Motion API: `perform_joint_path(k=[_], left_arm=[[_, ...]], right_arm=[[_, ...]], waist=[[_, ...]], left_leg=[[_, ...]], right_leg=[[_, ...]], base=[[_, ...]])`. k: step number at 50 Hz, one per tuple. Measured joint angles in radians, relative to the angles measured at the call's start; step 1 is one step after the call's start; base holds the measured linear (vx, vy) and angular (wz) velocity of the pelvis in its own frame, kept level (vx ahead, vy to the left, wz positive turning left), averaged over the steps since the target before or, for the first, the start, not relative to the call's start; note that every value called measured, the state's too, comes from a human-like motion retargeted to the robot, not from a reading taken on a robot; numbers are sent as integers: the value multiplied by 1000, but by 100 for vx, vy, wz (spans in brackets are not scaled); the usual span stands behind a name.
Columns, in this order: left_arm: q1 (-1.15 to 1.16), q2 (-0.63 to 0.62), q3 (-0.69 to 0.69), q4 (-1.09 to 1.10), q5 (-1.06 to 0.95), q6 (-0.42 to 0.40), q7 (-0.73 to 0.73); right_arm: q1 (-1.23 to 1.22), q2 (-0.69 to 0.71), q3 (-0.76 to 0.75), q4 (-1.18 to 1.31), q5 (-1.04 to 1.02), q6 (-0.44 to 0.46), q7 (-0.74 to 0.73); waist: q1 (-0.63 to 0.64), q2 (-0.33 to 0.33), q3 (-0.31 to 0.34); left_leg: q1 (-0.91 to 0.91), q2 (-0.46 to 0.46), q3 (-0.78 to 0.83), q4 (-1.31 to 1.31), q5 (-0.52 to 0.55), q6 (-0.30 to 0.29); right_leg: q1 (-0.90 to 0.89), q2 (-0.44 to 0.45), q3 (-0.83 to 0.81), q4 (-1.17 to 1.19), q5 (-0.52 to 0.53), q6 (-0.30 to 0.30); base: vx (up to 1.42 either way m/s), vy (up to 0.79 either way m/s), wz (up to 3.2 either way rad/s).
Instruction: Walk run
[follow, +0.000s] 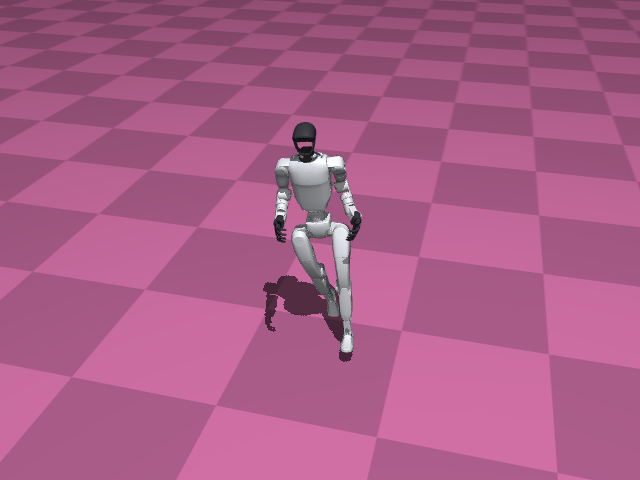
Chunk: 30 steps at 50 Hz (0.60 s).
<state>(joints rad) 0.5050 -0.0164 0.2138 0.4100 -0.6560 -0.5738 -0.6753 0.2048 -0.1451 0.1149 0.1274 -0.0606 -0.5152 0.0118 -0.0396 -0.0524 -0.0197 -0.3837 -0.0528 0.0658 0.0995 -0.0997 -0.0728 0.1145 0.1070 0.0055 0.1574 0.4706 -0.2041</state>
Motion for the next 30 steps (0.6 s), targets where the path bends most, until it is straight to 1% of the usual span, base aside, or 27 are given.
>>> perform_joint_path(k=[1, 2, 3, 4, 5, 6, 7, 8, 10, 12, 13, 15, 18, 20, 21, 22, 23, 24, 25, 26, 27, 28, 29, 30], left_arm=[[-1, 20, -7, -10, 12, -1, 1], [-4, 42, -16, -17, 25, -2, 2], [-12, 67, -29, -22, 41, -2, 0], [-33, 88, -47, -16, 54, -4, 0], [-60, 107, -67, -5, 65, -8, 0], [-124, 111, -60, 11, 55, -8, 1], [-183, 112, -64, 19, 43, -5, 2], [-231, 108, -87, 14, 29, 2, 4], [-331, 85, -152, -9, -6, -3, 28], [-426, 78, -179, -44, -39, -10, 59], [-463, 76, -193, -64, -48, -12, 72], [-521, 76, -230, -109, -65, -9, 95], [-579, 100, -263, -170, -95, 0, 115], [-608, 130, -266, -194, -105, 11, 114], [-619, 148, -262, -197, -103, 17, 109], [-627, 165, -259, -198, -100, 22, 103], [-631, 178, -256, -196, -94, 27, 95], [-628, 188, -251, -189, -86, 30, 86], [-620, 196, -244, -181, -76, 31, 77], [-591, 196, -227, -160, -55, 29, 53], [-563, 193, -215, -135, -31, 29, 27], [-538, 182, -212, -99, -2, 32, -2], [-508, 162, -207, -64, 20, 29, -18], [-476, 137, -201, -28, 38, 21, -28]], right_arm=[[12, -8, 4, -3, -7, 3, -6], [27, -15, 5, -3, -13, 5, -10], [48, -21, 3, 3, -15, 7, -11], [72, -16, -10, 21, -22, 6, 0], [97, -7, -30, 46, -32, 5, 17], [105, 6, -39, 81, -30, 7, 44], [119, 20, -42, 113, -21, 8, 67], [144, 38, -33, 139, 1, 9, 81], [206, 47, -21, 163, 77, -9, 109], [256, 41, -31, 174, 148, -26, 137], [278, 40, -38, 179, 170, -29, 144], [313, 28, -50, 181, 199, -34, 145], [335, 16, -74, 167, 204, -43, 130], [332, 21, -85, 152, 191, -43, 110], [324, 29, -88, 140, 183, -43, 94], [316, 38, -92, 126, 174, -42, 76], [306, 50, -99, 111, 165, -42, 54], [292, 62, -104, 99, 151, -39, 31], [275, 74, -107, 89, 136, -36, 6], [259, 94, -103, 89, 120, -34, -18], [236, 116, -111, 93, 111, -32, -37], [199, 143, -145, 103, 117, -28, -45], [165, 158, -162, 104, 125, -24, -48], [133, 167, -169, 101, 135, -22, -46]], waist=[[15, 11, 7], [20, 10, 8], [3, -15, -1], [-22, -42, -12], [-53, -72, -25], [-78, -72, -24], [-82, -57, -29], [-43, -13, -44], [-38, 44, -51], [-92, 74, -48], [-136, 90, -47], [-215, 113, -51], [-306, 104, -57], [-341, 99, -60], [-336, 109, -64], [-336, 116, -66], [-347, 119, -68], [-353, 117, -75], [-355, 111, -85], [-333, 110, -90], [-307, 111, -87], [-274, 116, -68], [-252, 84, -74], [-233, 34, -94]], left_leg=[[4, 24, 28, 2, 76, -3], [10, 18, 49, 26, 116, 23], [24, -45, 56, 93, 85, 108], [32, -76, 68, 173, 34, 139], [38, -91, 83, 260, -25, 142], [41, -82, 88, 307, -63, 136], [53, -55, 97, 328, -89, 132], [85, 10, 116, 294, -91, 133], [144, 81, 114, 258, -95, 120], [199, 87, 97, 200, -46, 108], [231, 85, 82, 165, -8, 98], [298, 75, 73, 98, 80, 76], [410, 28, 94, 27, 206, 52], [485, 7, 110, 3, 273, 25], [510, 14, 121, 6, 307, -3], [533, 17, 121, 19, 346, -33], [552, 14, 98, 52, 393, -66], [561, -4, 86, 99, 459, -90], [566, -30, 79, 155, 535, -110], [525, -23, 112, 307, 588, -110], [477, -11, 117, 472, 623, -106], [416, 14, 67, 660, 623, -96], [372, -17, 44, 726, 612, -69], [337, -77, 34, 731, 596, -34]], right_leg=[[21, 17, 5, 57, 32, -6], [26, 20, 1, 145, 53, -1], [0, -8, -18, 297, 53, 26], [-41, -42, -59, 467, 53, 48], [-89, -80, -111, 646, 53, 68], [-133, -128, -158, 747, 53, 87], [-172, -144, -192, 792, 53, 93], [-203, -95, -202, 728, 53, 72], [-281, -13, -219, 685, -27, 62], [-377, 63, -162, 629, -132, 150], [-423, 78, -150, 584, -187, 185], [-497, 47, -168, 453, -272, 222], [-560, -47, -246, 194, -363, 203], [-578, -76, -281, 43, -457, 167], [-582, -81, -324, 8, -461, 124], [-587, -85, -361, -16, -443, 70], [-591, -86, -389, -14, -379, -8], [-584, -107, -416, 16, -379, -43], [-571, -137, -442, 61, -411, -58], [-581, -85, -288, 149, -488, -58], [-579, -48, -198, 221, -547, -58], [-552, -41, -233, 263, -572, -58], [-517, -56, -209, 248, -571, -58], [-476, -82, -156, 204, -557, -58]], base=[[153, -12, -108], [169, -14, -73], [166, -11, 8], [167, -9, 78], [130, -11, 54], [95, -17, -12], [69, -28, -133], [90, -36, -153], [102, -40, -84], [92, -38, 28], [118, -45, 63], [110, -39, 54], [84, -28, -1], [98, -37, -73], [109, -42, -117], [120, -46, -105], [130, -39, -73], [136, -27, -57], [131, -28, -117], [122, -36, -160], [107, -44, -178], [103, -50, -147], [105, -63, -128], [102, -69, -164]])
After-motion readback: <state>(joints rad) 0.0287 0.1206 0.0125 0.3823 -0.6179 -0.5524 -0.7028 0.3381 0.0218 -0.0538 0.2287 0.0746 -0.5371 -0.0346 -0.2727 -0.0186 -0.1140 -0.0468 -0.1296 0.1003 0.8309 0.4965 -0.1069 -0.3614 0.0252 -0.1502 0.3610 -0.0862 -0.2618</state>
